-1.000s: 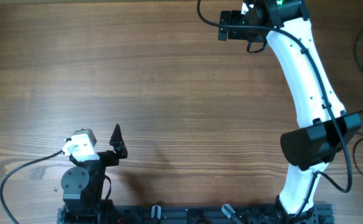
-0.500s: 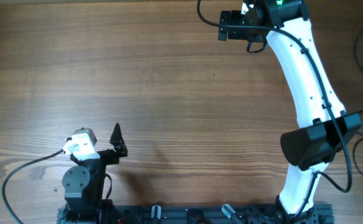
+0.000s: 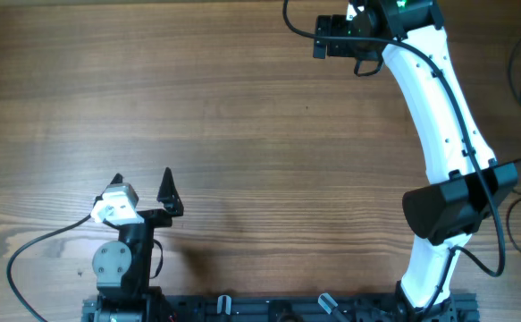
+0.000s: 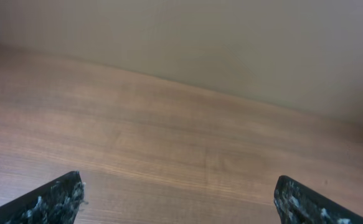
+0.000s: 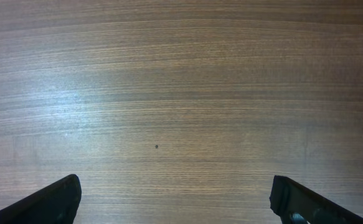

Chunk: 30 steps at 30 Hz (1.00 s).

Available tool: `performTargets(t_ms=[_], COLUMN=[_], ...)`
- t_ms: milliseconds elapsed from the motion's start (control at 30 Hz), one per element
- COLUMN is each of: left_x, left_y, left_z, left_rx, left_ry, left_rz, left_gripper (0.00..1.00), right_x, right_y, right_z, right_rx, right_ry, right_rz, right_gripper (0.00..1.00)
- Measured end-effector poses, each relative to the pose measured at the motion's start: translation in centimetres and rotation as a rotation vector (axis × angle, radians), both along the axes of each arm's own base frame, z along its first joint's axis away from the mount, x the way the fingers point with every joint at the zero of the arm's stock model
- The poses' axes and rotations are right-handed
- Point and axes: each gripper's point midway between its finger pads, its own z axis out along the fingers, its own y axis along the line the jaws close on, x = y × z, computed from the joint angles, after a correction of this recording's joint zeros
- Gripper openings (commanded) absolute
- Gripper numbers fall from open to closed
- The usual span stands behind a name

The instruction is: Untangle cables

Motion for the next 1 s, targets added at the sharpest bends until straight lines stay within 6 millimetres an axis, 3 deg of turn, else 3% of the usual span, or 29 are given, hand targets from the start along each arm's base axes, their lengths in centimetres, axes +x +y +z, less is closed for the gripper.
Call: performTargets(t_ms=[1000], left_x=[0.24], left_y=[0.99], left_z=[-0.22], left_rx=[0.008], left_ry=[-0.024], left_rz=[0.04], left_gripper=[1.0], right_x=[0.0], right_y=[-0.01], right_z=[0.0], right_rx=[0.0], right_ry=[0.0], right_rz=[0.0], right_gripper=[1.0])
